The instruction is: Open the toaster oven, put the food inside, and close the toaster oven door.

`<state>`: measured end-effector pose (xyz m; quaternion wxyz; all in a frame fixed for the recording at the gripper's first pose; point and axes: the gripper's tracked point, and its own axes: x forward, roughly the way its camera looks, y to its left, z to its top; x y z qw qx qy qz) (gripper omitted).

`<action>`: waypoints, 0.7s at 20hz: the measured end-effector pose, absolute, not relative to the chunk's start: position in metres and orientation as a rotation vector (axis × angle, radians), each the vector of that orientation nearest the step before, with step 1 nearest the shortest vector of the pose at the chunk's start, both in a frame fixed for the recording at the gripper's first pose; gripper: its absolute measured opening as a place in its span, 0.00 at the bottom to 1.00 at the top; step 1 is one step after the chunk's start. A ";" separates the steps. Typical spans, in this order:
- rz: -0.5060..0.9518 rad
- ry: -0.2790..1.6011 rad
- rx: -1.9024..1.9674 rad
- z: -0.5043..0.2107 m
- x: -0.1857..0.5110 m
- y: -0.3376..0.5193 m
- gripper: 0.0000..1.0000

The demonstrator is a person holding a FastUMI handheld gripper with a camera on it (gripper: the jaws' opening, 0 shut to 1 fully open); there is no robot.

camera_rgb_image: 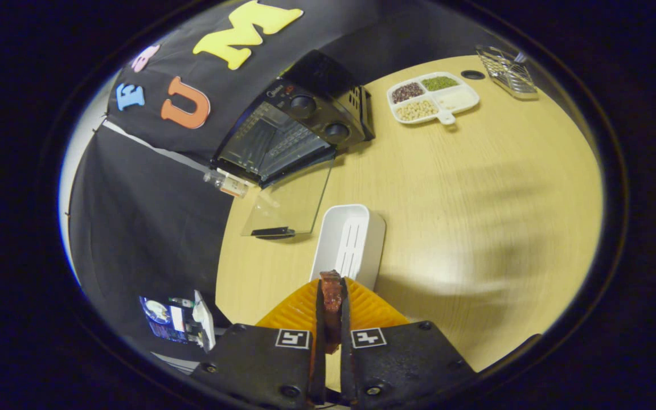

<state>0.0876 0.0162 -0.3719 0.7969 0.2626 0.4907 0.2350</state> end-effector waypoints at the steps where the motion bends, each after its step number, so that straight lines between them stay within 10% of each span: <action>1: 0.511 1.033 0.564 -0.361 0.086 0.019 0.13; 14: 0.289 0.655 1.024 -0.287 0.160 0.143 0.13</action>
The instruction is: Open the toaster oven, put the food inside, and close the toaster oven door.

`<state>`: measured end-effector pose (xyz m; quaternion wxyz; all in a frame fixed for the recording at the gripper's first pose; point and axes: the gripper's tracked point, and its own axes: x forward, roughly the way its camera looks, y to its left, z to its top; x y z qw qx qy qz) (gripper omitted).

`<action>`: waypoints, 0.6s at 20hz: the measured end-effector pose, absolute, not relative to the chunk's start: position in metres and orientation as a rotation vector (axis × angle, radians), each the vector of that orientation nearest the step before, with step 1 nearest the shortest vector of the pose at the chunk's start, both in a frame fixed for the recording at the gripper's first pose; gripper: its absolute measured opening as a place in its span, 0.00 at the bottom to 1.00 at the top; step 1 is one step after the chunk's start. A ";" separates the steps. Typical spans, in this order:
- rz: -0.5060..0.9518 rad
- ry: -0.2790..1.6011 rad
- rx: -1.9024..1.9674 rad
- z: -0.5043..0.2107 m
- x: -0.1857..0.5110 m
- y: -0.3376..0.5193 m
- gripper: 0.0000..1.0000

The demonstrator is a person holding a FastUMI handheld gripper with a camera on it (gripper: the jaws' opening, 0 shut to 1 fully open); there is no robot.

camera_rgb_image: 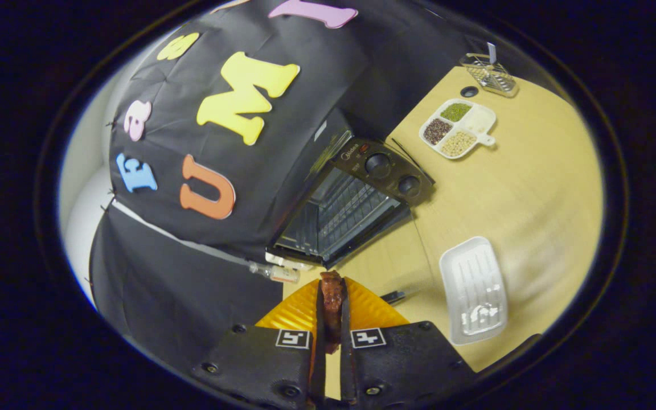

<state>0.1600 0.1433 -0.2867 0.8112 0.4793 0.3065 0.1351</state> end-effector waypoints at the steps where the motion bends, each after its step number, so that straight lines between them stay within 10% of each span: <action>1: 0.262 0.623 1.070 -0.288 0.170 0.154 0.13; 12: -0.054 0.394 1.312 -0.334 0.282 0.198 0.13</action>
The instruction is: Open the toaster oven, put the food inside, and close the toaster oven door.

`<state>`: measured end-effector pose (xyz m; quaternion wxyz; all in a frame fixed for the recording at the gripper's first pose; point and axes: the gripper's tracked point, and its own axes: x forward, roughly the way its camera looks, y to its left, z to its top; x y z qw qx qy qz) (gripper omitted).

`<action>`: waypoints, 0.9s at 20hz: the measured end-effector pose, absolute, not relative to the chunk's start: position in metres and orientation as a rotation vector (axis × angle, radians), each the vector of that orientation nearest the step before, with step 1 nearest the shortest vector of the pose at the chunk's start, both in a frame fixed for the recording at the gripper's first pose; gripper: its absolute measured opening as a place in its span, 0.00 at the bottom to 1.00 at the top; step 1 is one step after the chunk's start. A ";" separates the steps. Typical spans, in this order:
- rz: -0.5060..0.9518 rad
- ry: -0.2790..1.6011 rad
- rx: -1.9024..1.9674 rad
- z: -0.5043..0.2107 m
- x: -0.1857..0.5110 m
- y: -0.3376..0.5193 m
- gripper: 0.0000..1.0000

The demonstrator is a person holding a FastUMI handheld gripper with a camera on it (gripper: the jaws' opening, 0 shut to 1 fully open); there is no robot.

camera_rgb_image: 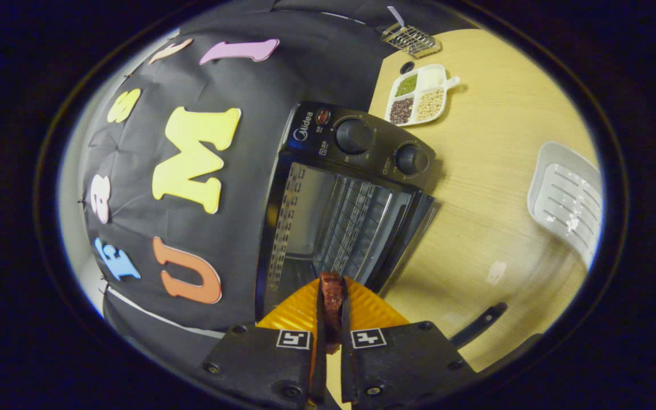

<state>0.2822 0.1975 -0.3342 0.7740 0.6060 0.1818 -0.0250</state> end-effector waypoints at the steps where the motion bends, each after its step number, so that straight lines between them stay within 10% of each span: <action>1: -0.074 0.375 1.315 -0.336 0.292 0.199 0.13; 18: -0.192 0.332 1.184 -0.368 0.384 0.212 0.18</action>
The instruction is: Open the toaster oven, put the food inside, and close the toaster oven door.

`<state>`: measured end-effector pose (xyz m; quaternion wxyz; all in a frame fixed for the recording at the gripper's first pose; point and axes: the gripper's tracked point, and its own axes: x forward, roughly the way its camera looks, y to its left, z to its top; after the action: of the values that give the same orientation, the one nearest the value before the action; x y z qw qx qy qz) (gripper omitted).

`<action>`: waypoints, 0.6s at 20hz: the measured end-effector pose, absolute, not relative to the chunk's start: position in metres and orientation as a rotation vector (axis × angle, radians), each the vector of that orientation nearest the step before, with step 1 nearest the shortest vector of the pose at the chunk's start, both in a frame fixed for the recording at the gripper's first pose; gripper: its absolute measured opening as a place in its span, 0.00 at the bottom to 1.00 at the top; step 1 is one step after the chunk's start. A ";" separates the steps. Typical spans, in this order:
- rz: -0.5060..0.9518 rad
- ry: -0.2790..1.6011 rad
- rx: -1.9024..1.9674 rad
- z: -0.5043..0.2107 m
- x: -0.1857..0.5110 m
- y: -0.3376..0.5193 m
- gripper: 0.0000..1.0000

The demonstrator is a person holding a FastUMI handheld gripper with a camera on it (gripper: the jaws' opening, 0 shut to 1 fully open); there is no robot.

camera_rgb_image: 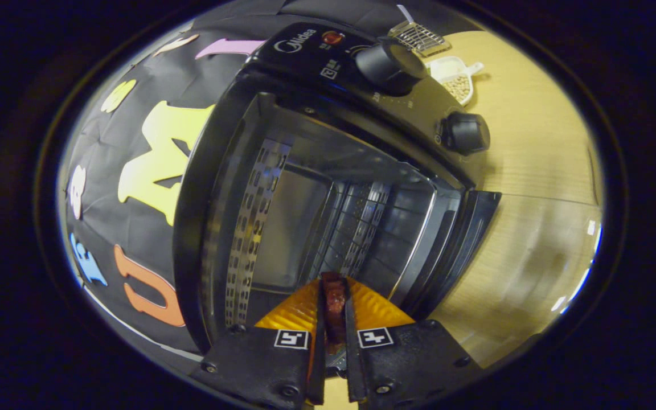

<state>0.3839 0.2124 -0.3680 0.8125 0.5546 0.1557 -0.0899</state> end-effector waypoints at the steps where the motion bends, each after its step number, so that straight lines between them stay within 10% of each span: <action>1: -0.209 0.352 1.107 -0.373 0.383 0.210 0.19; 8: -0.220 0.366 0.743 -0.366 0.372 0.191 0.87; 12: -0.180 0.410 0.609 -0.360 0.347 0.198 0.98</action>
<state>0.3466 0.1979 -0.3600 0.9293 0.2975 0.2003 -0.0880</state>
